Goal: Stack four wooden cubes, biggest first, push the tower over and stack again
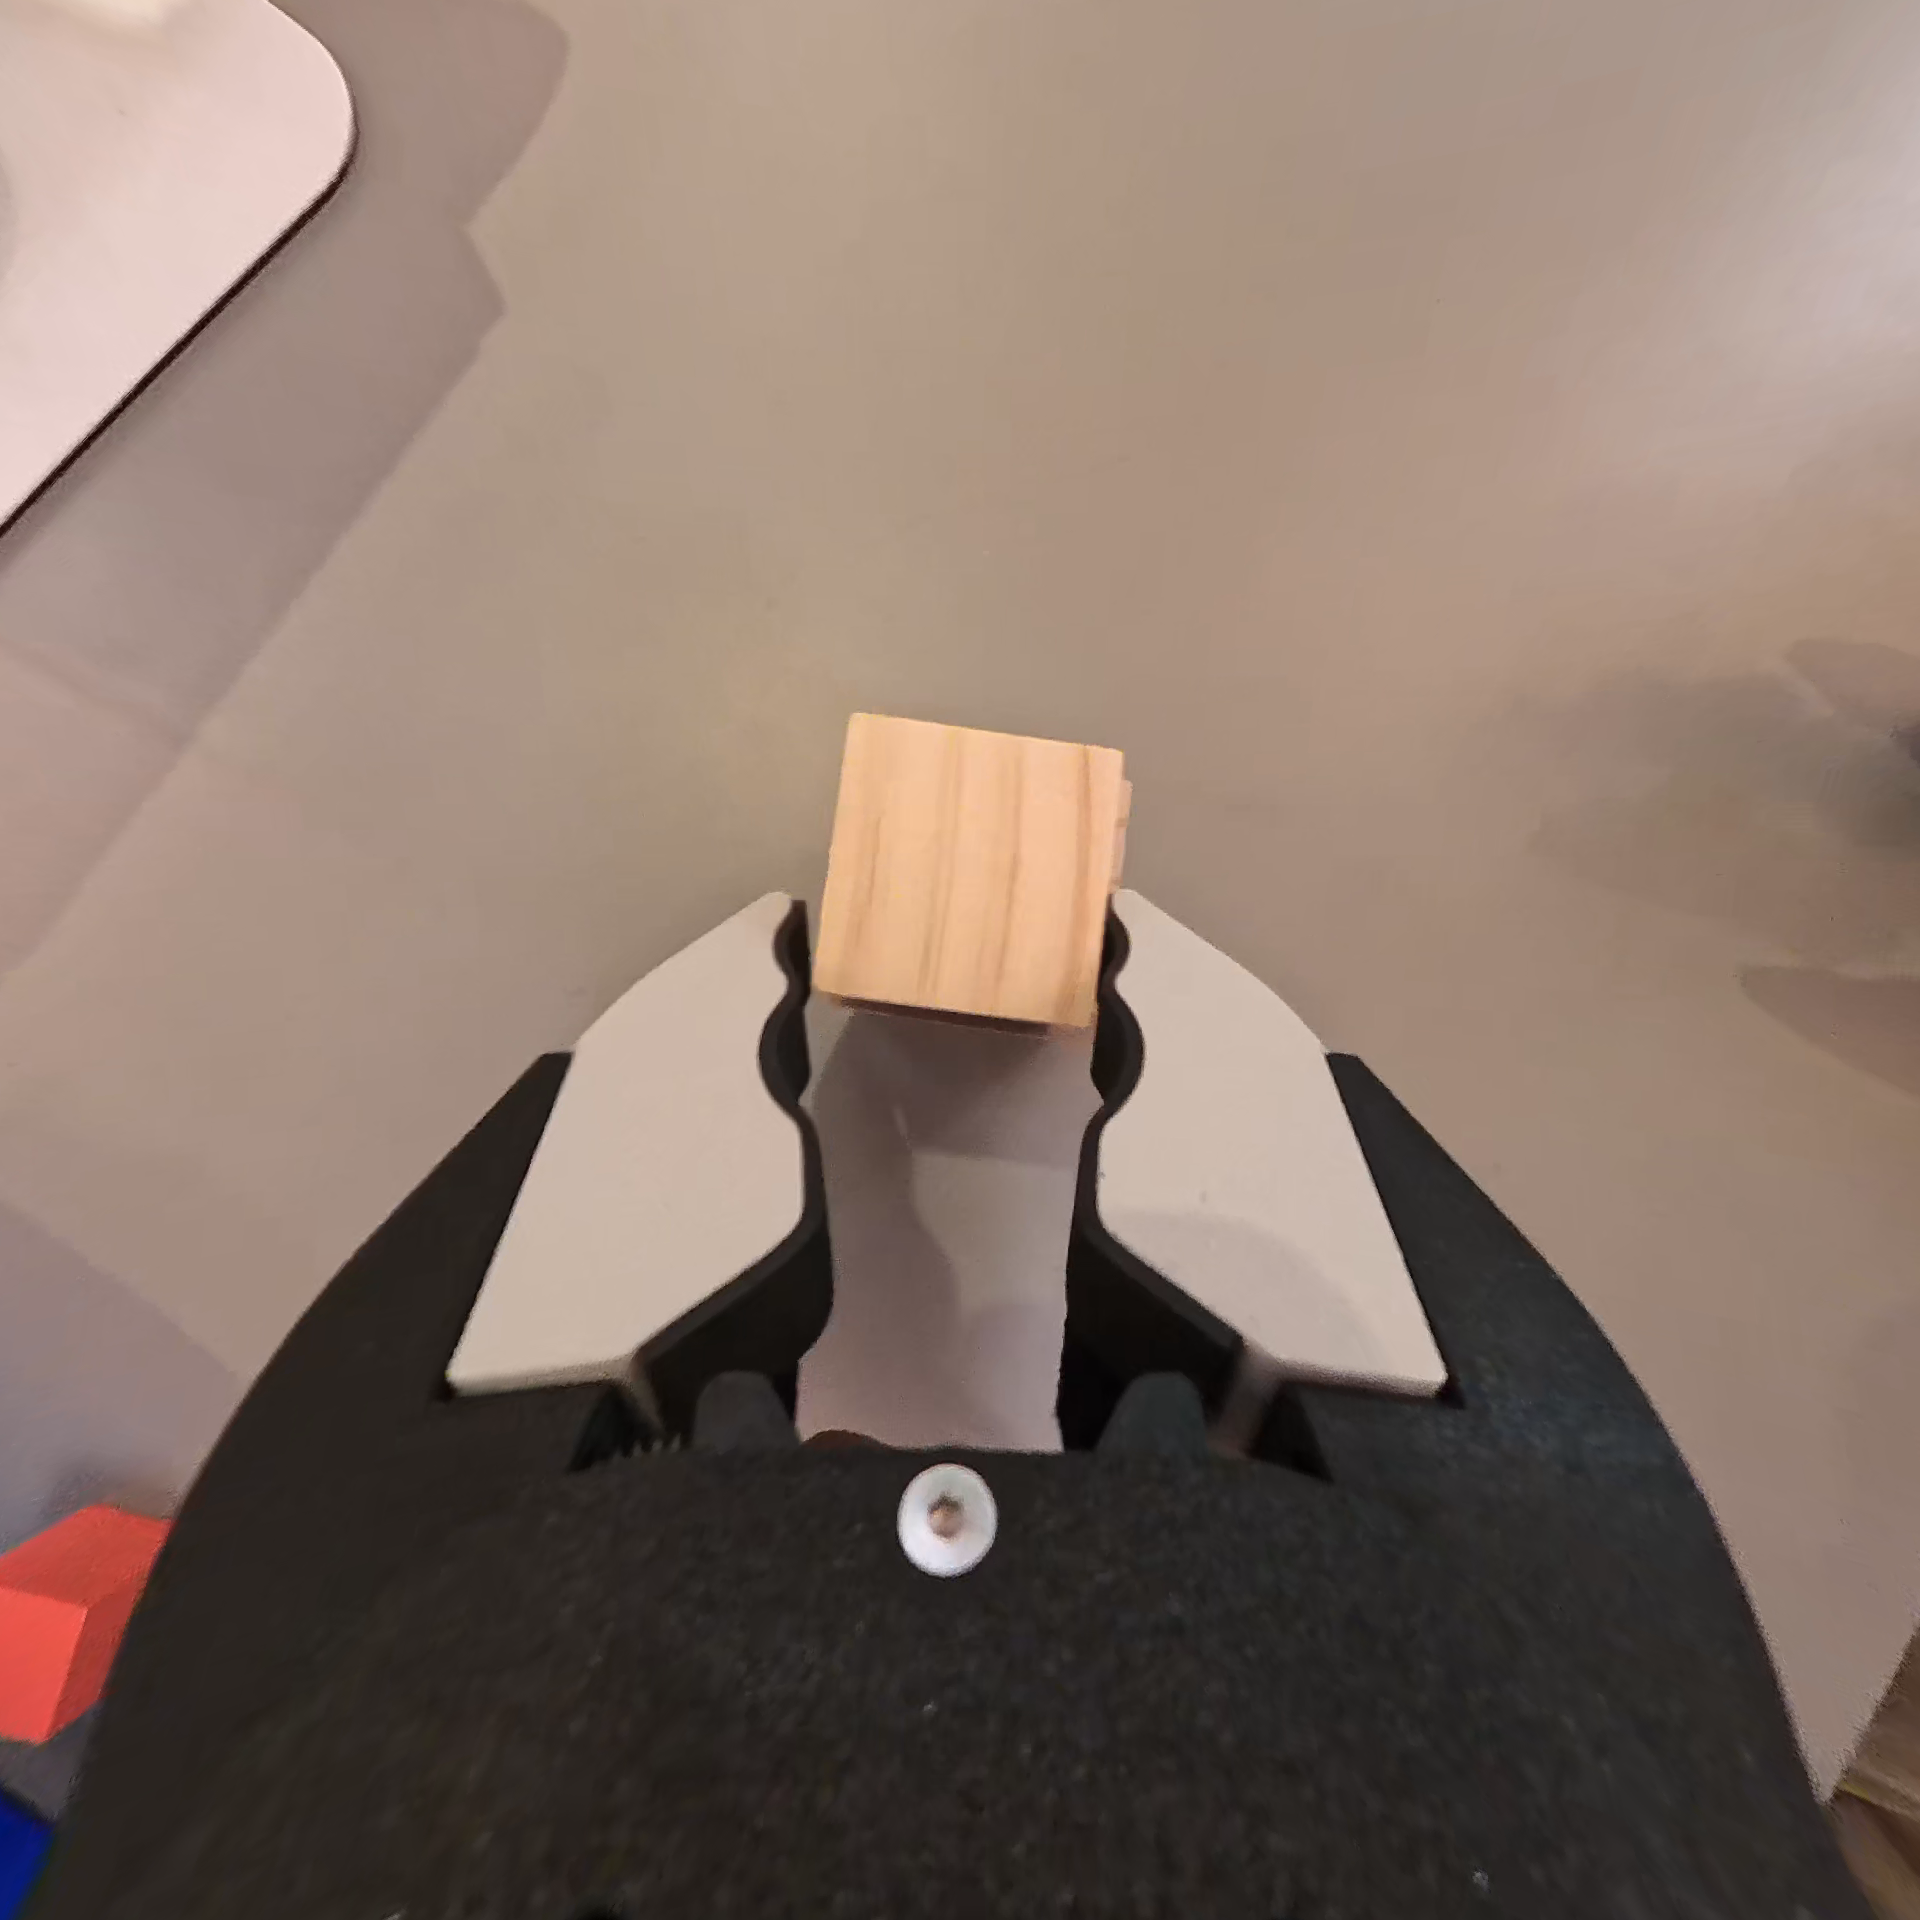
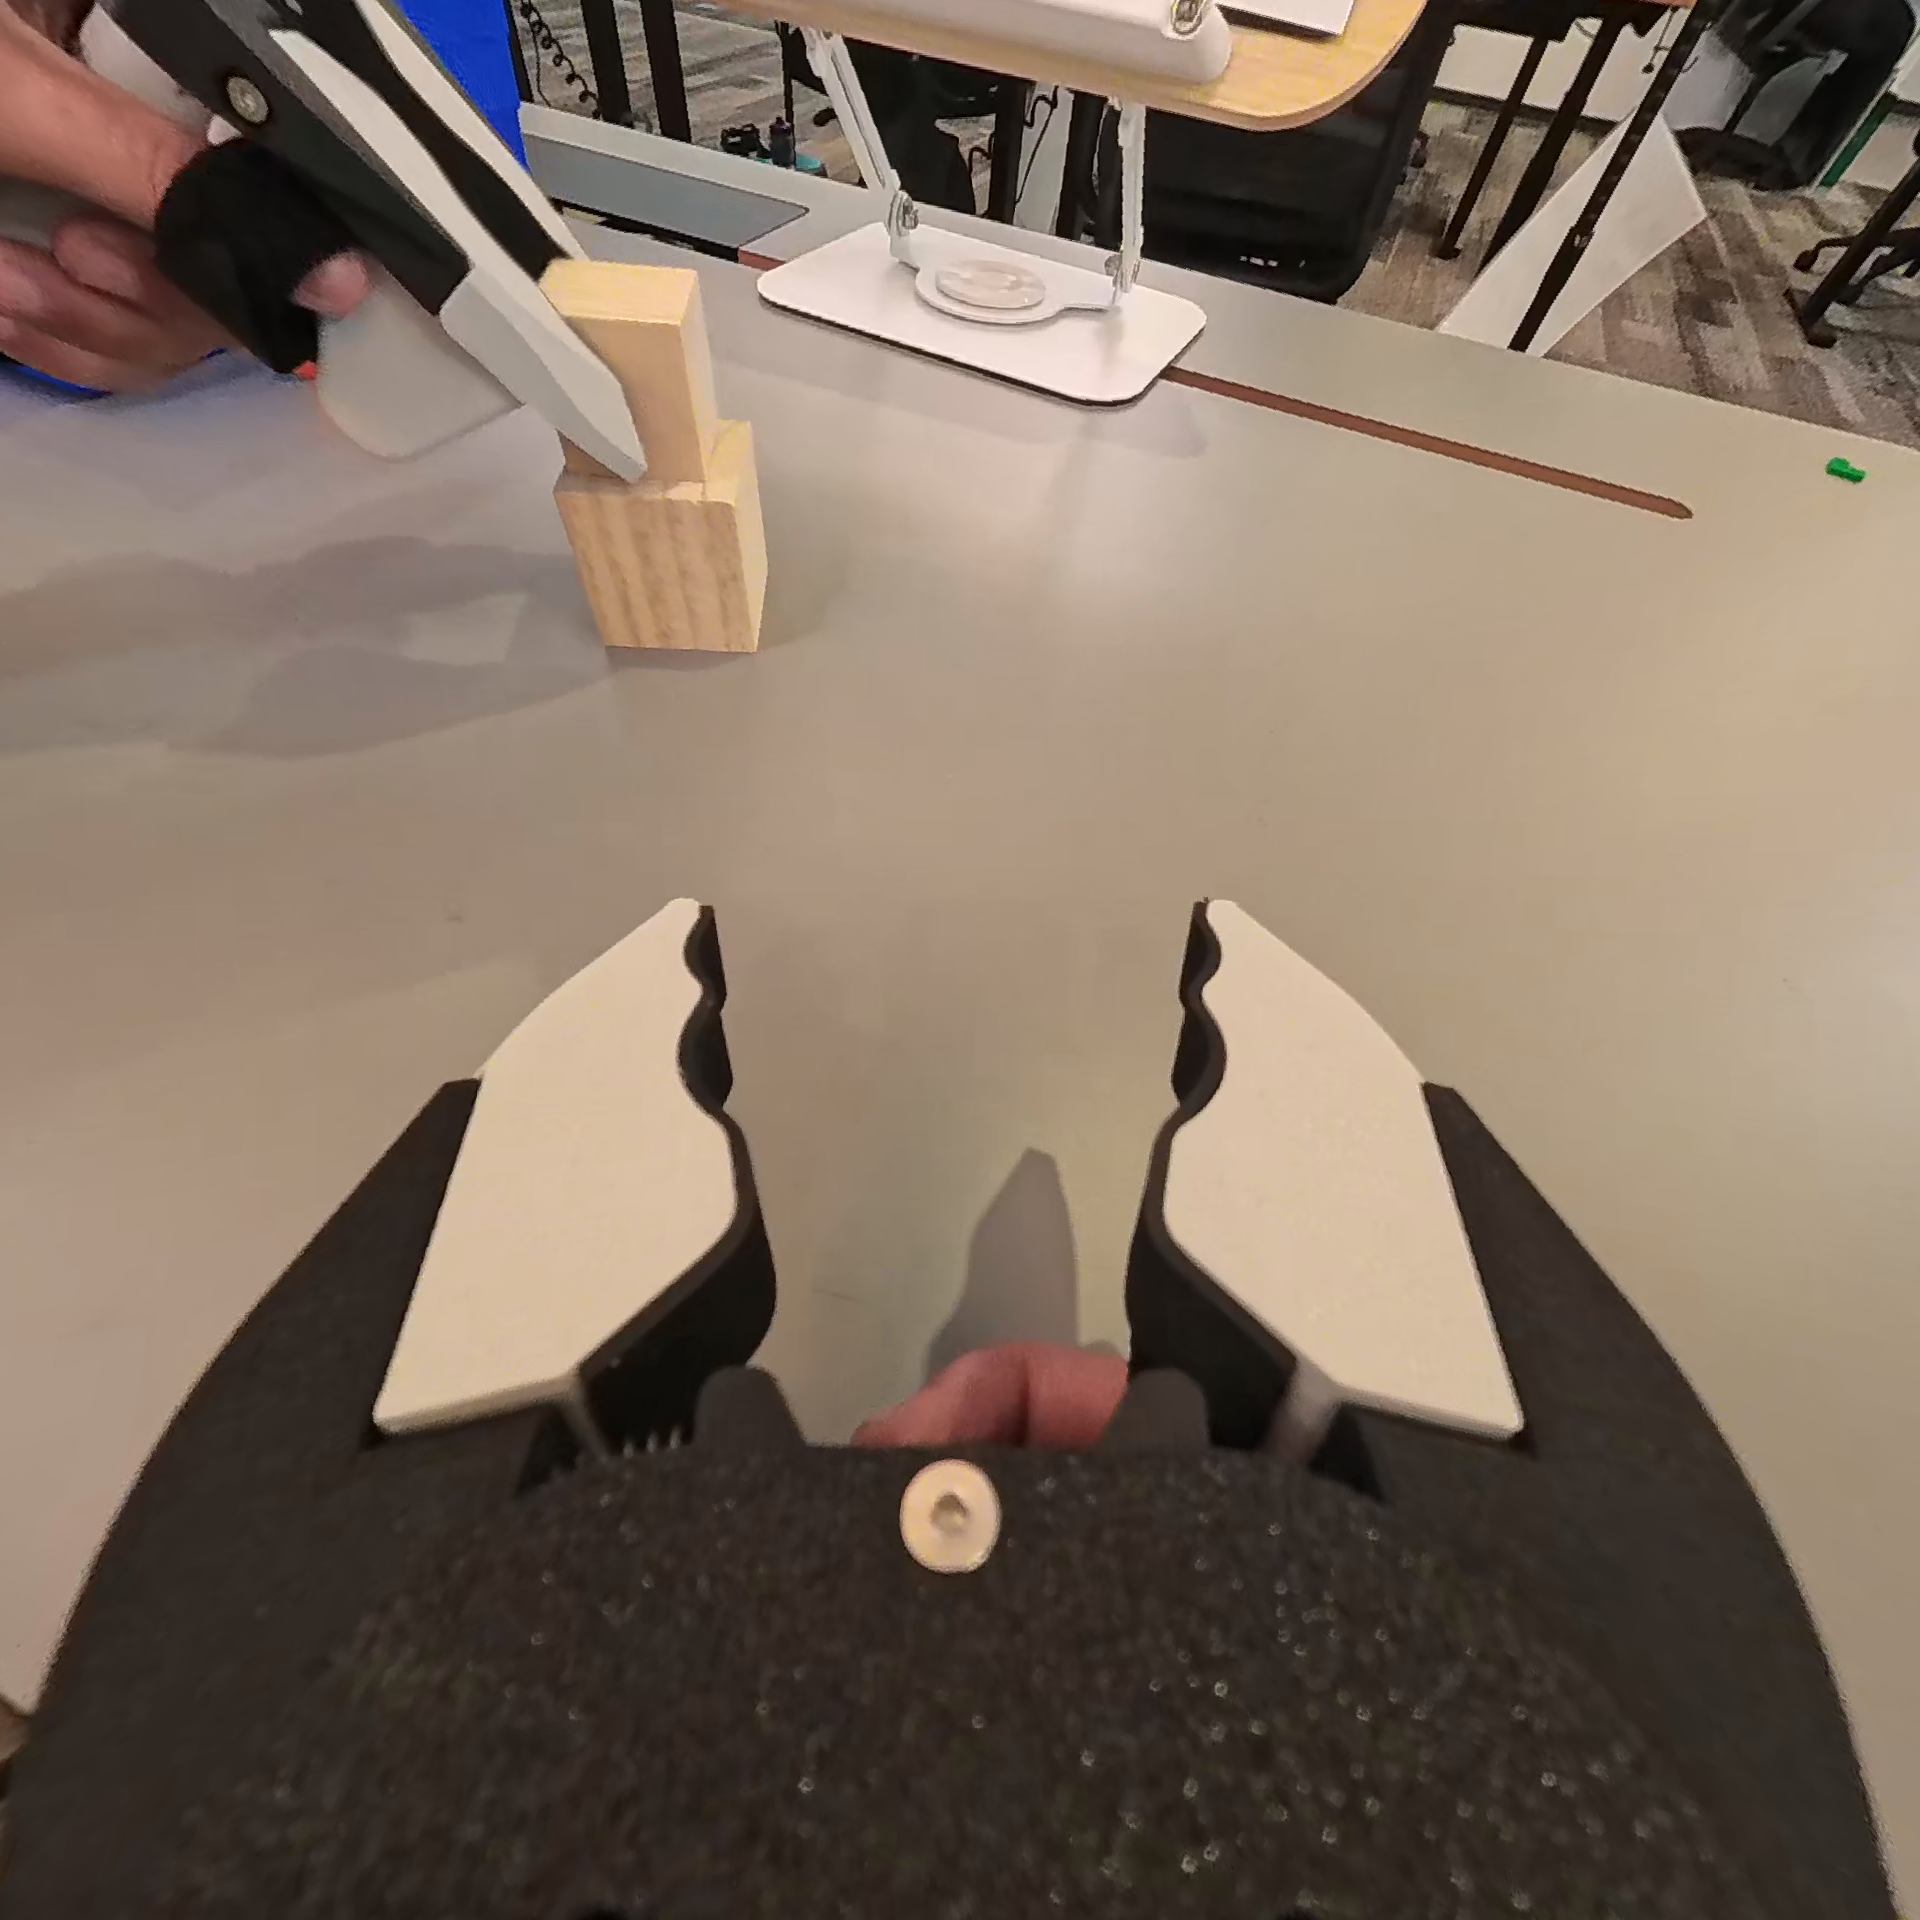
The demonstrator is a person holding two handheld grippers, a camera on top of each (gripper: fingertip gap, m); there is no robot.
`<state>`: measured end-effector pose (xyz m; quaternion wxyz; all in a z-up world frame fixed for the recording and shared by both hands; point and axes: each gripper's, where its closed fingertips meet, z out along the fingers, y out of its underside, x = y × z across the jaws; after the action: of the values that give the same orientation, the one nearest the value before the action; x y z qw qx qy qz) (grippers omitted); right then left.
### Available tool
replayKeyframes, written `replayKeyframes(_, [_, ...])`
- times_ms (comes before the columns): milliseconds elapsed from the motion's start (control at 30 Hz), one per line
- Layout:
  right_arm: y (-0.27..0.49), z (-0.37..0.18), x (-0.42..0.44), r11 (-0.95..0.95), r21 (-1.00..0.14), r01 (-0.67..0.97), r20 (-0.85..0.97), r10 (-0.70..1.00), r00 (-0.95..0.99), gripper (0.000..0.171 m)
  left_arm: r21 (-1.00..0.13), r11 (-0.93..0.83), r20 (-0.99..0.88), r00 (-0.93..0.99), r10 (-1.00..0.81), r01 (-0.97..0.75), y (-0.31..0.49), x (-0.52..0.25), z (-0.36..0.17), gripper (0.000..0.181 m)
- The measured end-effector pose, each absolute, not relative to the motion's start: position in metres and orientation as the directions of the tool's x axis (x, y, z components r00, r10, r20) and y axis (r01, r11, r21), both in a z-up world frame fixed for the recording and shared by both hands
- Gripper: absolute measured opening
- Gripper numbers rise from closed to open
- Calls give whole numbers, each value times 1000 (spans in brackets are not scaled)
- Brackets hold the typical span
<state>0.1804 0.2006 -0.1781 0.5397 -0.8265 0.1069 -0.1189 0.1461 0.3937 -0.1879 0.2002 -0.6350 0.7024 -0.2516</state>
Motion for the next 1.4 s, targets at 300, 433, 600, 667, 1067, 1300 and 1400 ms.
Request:
replayKeyframes(300, [204, -182, 184, -427, -903, -50, 97, -316, 944, 84, -762, 15, -3, -20, -1000, -647, 397, 116, -137, 84])
replayKeyframes(433, [206, -182, 182, -436, -899, -45, 105, -313, 944, 84, -907, -79, 42, 98, -994, -413, 397, 76, -99, 98])
replayKeyframes(600, [209, -182, 178, -437, -898, -39, 108, -306, 946, 84, -964, -164, 97, 299, -949, -211, 400, 13, -101, 109])
replayKeyframes(667, [211, -181, 176, -432, -901, -38, 105, -302, 947, 84, -971, -176, 102, 381, -919, -164, 401, -8, -111, 108])
replayKeyframes(1067, [214, -184, 164, -435, -900, -25, 111, -285, 952, 84, -941, -223, 56, 536, -842, -253, 397, -48, -157, 105])
replayKeyframes(1300, [214, -184, 165, -438, -898, -25, 110, -281, 953, 84, -926, -260, 71, 548, -833, -275, 397, -46, -166, 102])
replayKeyframes(1400, [215, -183, 165, -436, -900, -23, 109, -275, 955, 84, -910, -264, 20, 602, -798, -319, 412, -46, -173, 93])
